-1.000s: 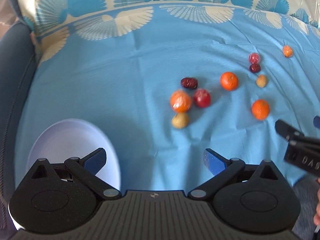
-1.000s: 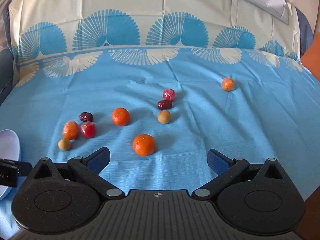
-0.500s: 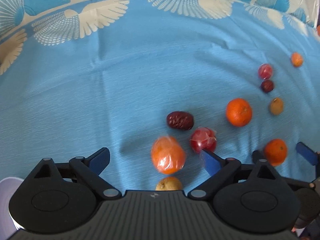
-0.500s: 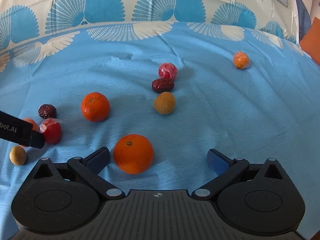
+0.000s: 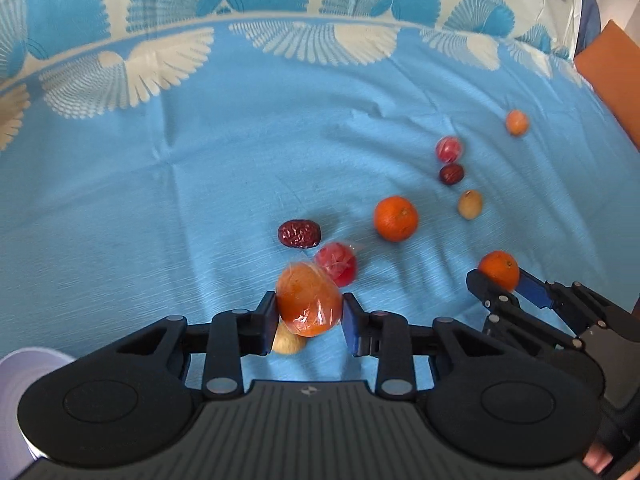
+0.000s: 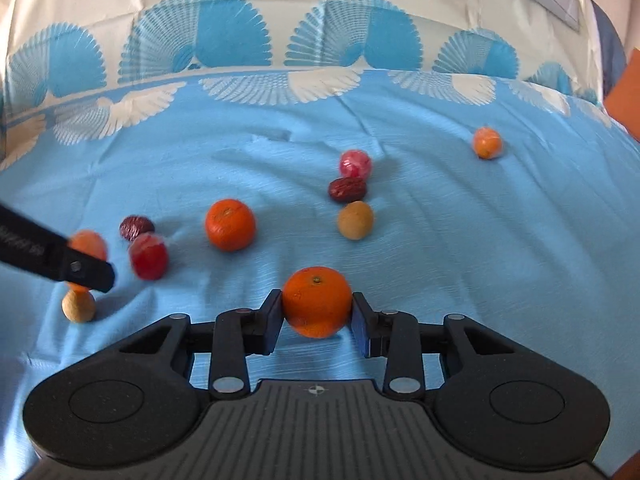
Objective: Organize fruits
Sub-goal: 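Carry both mandarins to the plate and open both tools to release them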
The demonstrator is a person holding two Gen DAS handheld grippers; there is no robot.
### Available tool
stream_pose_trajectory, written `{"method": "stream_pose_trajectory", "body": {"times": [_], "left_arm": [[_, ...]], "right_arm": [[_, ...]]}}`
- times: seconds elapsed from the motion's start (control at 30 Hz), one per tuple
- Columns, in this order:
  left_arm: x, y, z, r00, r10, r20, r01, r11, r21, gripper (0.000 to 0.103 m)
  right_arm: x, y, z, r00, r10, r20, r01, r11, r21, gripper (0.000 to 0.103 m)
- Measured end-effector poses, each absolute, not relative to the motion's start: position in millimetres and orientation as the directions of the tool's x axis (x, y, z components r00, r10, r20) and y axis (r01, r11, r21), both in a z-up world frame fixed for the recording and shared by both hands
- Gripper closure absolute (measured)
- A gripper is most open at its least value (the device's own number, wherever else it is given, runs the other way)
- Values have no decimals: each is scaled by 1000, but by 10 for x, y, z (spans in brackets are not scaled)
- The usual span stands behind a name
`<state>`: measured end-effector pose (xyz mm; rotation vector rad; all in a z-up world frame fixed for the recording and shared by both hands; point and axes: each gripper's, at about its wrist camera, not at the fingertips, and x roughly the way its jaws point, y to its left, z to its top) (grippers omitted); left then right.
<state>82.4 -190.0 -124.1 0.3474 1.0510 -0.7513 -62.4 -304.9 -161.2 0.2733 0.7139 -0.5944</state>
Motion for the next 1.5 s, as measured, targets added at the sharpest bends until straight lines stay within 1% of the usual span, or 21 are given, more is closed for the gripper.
{"method": "stream_pose_trajectory", "body": {"times": [0.13,0.37,0.57,0.73,0.87,0.97,1.17,1.5], "left_arm": [[584,-1700,-836,341,-379,-861,677,734,-55,66],[158,-1097,-180,425,-317,-848,586,810,-10,66],[-201,-395,148,482,-245,-841,489,872,26,66],[-521,153,228,500,-204,-841,437,899,42,66],[-740,502,245,504,-198,-841,404,914,26,66],[-871,702,257,512,-202,-835,385,923,13,66],[-1018,899,294,535,-213,-818,371,929,1,66],[-1054,1002,292,547,-220,-808,362,932,-8,66]], "right_arm": [[-837,-3011,-1320,639,-392,-662,585,806,87,65],[-1215,-2710,-647,735,-328,-594,493,859,136,65],[-1571,-2256,-192,801,-239,-549,389,905,173,65],[-1791,-1807,-15,820,-139,-555,303,929,214,65],[-1899,-1446,34,813,-69,-578,231,949,212,65],[-1974,-1202,48,806,-41,-590,190,963,193,65],[-2067,-902,85,799,-28,-600,142,979,143,65],[-2099,-797,160,801,-43,-597,127,987,98,65]]}}
